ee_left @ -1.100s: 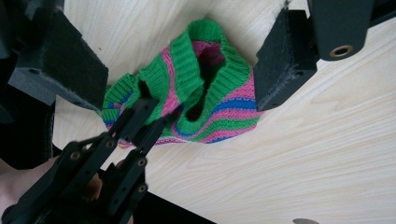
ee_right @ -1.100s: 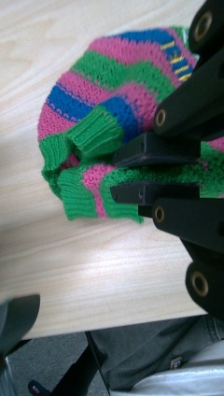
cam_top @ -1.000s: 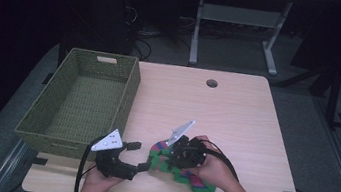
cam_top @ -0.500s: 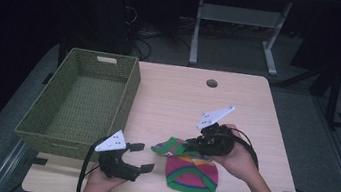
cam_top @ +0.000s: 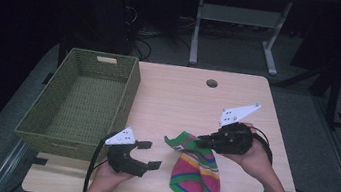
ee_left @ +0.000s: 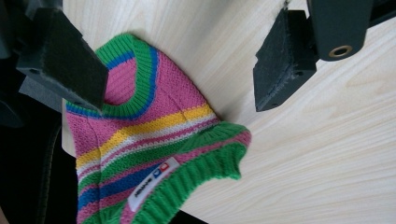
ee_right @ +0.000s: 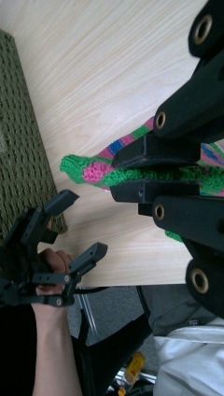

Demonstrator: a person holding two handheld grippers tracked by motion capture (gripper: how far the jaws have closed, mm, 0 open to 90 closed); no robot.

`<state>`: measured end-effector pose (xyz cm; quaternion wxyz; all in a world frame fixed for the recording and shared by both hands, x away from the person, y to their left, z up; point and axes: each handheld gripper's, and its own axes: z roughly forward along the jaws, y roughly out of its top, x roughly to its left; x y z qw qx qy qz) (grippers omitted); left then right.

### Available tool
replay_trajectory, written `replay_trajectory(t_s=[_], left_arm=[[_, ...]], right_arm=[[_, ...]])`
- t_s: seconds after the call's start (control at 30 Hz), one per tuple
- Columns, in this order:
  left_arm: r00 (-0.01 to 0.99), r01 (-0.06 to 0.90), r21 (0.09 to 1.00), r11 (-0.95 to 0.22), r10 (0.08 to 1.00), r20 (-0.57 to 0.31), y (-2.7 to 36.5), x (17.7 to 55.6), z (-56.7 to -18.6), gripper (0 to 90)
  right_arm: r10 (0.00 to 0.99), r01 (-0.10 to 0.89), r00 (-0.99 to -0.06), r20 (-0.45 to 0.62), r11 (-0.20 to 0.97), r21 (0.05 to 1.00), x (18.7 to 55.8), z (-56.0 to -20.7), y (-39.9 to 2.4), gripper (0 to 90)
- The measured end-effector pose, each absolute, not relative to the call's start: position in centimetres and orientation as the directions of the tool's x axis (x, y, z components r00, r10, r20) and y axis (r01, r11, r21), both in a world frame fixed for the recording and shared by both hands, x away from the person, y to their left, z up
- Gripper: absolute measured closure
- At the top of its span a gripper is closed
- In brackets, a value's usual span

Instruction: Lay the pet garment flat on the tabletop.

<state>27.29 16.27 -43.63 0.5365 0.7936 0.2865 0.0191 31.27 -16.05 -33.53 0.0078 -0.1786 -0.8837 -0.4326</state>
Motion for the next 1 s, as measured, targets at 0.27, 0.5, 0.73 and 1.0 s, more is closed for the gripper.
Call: replay_trajectory(t_s=[0.27, 0.5, 0.73, 1.0], left_arm=[[0.824, 0.454, 0.861, -0.227, 0.474, -0.310, 15.9, 28.6, -44.0, 20.7], [0.833, 0.465, 0.859, -0.215, 0.434, -0.342, 15.2, 29.5, -44.1, 27.1], [0.846, 0.461, 0.861, -0.213, 0.399, -0.354, 14.1, 30.5, -44.6, 38.7], [0.865, 0.405, 0.897, -0.177, 0.391, -0.314, 14.0, 30.6, -43.9, 67.2]], right_arm=[[0.271, 0.280, -0.951, 0.149, 0.547, 0.789, 31.1, -32.0, -16.1, 82.8], [0.236, 0.261, -0.960, 0.153, 0.538, 0.801, 31.2, -31.1, -16.3, 82.7], [0.228, 0.254, -0.962, 0.152, 0.535, 0.805, 31.2, -30.9, -16.3, 82.7], [0.260, 0.273, -0.954, 0.152, 0.537, 0.798, 31.5, -31.1, -17.5, 82.8]])
